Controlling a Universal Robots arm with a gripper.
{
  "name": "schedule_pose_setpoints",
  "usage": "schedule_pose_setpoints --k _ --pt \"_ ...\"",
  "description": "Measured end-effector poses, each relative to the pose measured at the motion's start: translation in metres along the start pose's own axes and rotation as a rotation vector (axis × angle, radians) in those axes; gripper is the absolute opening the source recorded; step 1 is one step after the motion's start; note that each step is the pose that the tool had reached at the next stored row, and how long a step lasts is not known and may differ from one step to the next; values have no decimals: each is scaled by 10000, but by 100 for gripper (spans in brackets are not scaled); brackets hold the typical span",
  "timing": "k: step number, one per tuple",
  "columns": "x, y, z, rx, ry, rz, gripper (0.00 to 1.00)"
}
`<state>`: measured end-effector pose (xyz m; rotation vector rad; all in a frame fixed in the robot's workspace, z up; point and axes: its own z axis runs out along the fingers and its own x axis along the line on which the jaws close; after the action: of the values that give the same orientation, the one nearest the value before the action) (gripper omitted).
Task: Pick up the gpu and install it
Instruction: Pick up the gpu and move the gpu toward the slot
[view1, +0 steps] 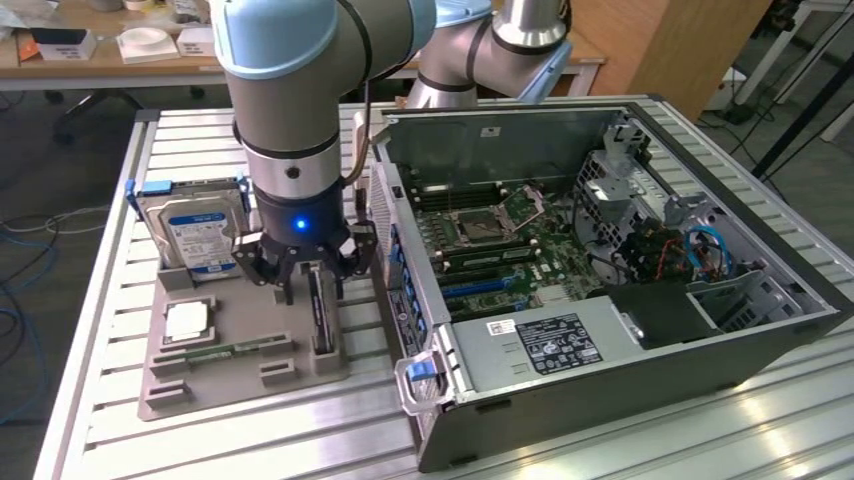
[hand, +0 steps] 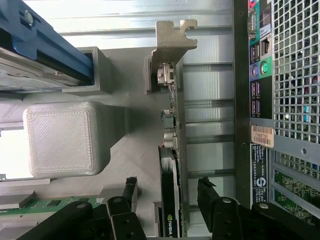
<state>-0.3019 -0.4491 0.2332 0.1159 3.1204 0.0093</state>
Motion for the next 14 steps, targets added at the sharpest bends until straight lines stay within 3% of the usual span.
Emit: schedule_pose_setpoints --k 6,7,10,11,14 --pt "0 0 0 0 0 0 59" --pt "0 0 0 0 0 0 52" --pt "0 0 0 0 0 0 50" --pt "0 0 0 0 0 0 44" --pt "0 0 0 0 0 0 38"
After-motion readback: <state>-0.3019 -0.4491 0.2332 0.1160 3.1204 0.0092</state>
